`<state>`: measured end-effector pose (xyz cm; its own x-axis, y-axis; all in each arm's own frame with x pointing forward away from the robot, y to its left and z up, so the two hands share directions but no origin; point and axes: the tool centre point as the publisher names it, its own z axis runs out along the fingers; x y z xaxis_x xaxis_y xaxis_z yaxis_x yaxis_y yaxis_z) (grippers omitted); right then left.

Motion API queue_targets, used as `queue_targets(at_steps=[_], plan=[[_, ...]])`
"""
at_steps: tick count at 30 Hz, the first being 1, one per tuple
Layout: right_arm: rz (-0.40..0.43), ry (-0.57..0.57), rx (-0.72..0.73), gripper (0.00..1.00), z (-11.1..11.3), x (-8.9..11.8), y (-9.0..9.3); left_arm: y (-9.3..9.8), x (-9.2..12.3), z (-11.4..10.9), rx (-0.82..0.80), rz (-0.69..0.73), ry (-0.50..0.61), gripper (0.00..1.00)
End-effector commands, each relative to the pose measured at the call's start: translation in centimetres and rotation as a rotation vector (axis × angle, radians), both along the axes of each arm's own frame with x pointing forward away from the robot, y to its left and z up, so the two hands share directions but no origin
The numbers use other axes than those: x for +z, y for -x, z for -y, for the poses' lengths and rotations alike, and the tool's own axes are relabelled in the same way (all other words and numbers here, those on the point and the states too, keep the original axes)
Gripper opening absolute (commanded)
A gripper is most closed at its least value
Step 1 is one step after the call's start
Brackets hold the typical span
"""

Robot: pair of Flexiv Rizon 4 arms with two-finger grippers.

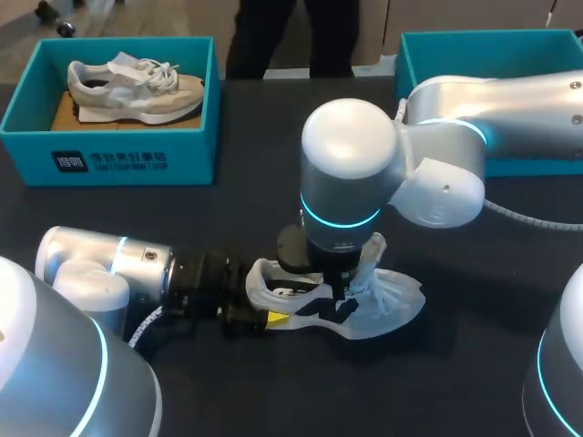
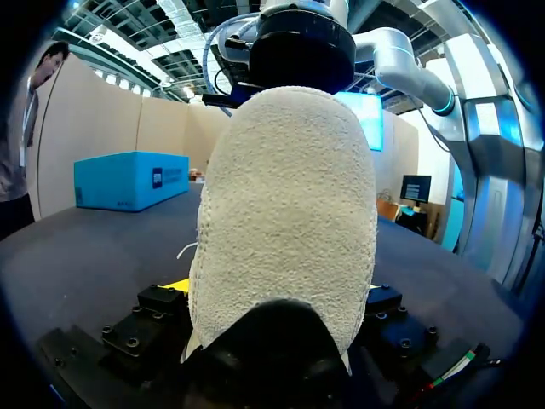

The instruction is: Take the shoe out of the shoebox, open the shoe tongue, remove and reinsert the insole, then place the shoe into the shoebox

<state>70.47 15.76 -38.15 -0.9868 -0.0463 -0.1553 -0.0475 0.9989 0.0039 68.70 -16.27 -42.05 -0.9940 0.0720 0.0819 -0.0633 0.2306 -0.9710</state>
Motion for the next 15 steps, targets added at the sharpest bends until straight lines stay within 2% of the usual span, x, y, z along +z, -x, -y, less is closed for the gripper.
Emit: queue_targets(at_steps=[1, 15], plan=[[-0.013, -0.012, 0.002, 0.38, 0.1, -0.9, -0.3, 0.0, -0.2, 0.2, 0.001, 0.0, -0.001, 0.0], [-0.094, 0.003, -0.018, 0.36, 0.5, -2.9, -0.2, 0.0, -0.2, 0.2, 0.001, 0.0, -0.001, 0.0]])
